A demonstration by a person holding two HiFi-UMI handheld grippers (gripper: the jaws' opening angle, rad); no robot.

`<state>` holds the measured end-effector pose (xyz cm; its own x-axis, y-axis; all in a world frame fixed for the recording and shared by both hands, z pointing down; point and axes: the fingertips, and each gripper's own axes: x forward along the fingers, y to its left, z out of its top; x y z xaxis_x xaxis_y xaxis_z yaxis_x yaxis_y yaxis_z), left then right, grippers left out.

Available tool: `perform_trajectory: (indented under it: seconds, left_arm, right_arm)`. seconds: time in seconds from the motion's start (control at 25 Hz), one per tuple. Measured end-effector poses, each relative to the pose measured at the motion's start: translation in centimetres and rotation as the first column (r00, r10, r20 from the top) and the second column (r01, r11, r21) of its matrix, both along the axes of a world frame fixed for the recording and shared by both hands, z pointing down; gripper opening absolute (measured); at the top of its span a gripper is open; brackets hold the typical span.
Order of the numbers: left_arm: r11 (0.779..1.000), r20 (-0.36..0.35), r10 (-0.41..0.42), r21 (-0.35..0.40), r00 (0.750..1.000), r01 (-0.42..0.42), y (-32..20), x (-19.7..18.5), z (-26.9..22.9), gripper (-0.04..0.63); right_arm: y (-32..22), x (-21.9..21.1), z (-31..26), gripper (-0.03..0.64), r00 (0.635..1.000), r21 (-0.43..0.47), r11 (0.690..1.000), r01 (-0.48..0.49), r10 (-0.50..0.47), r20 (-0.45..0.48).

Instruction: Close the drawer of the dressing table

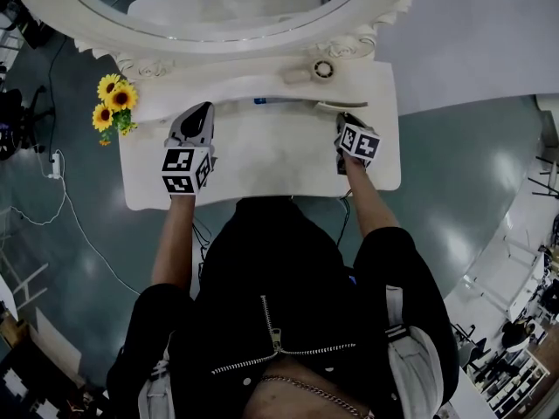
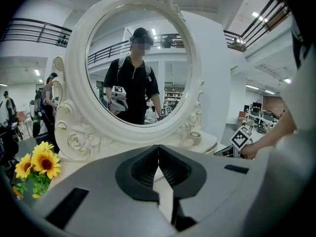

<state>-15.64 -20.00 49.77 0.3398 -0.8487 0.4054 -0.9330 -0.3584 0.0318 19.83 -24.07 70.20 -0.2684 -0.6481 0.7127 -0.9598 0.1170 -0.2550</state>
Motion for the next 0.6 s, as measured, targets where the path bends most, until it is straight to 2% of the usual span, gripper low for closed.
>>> perform_trajectory:
  seconds: [0.6]
  left_arm:
    - [1.0, 0.002, -0.017, -0.007, 1.0, 0.017, -0.8, -0.6, 0.3, 0.021]
  right_arm:
    - [-1.6, -0.2, 0.0, 0.098, 1.0, 0.017, 1.0, -0.003, 0.003, 0.018]
